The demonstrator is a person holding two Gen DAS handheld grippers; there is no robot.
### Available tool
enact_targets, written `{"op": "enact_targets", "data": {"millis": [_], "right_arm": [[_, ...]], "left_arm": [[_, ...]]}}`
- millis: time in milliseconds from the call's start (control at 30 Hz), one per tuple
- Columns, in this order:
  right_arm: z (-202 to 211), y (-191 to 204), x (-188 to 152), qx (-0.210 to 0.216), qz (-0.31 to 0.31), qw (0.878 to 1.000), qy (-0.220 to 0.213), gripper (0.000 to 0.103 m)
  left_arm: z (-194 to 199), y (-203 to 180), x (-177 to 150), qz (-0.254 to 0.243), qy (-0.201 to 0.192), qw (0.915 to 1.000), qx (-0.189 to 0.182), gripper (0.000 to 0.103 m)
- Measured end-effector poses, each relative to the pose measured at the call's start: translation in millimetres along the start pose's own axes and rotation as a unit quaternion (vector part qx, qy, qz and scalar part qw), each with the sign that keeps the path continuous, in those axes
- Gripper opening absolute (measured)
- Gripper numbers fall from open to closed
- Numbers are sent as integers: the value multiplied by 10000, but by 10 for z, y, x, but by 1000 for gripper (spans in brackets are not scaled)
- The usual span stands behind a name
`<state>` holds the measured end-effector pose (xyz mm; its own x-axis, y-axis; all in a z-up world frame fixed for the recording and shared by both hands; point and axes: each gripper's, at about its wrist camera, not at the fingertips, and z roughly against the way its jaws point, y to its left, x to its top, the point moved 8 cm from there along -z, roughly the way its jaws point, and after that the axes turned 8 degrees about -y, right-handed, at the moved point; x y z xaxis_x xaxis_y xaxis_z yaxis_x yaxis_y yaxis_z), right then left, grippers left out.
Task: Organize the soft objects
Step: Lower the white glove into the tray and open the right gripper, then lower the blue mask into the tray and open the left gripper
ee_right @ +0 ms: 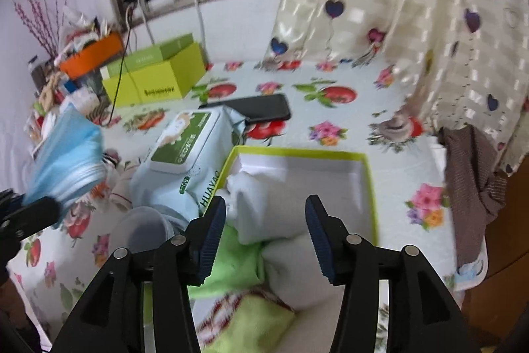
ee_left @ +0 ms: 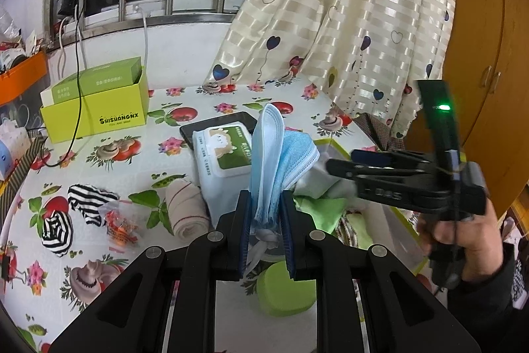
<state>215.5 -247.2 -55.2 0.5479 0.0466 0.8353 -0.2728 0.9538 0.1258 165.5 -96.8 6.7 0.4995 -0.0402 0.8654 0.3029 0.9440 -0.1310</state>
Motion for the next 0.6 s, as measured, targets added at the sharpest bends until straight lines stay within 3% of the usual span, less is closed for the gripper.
{"op": "enact_targets", "data": {"millis": [300,600], "right_arm": [[482,-372,-302,-155,-465,9986,-175,50],[709,-652,-517,-225,-751,9966,-243,50]], "left_arm": [[-206,-439,-8,-273,194,9993,-180,18],[-520,-739,-137,-395,552,9973,-265,18]]}}
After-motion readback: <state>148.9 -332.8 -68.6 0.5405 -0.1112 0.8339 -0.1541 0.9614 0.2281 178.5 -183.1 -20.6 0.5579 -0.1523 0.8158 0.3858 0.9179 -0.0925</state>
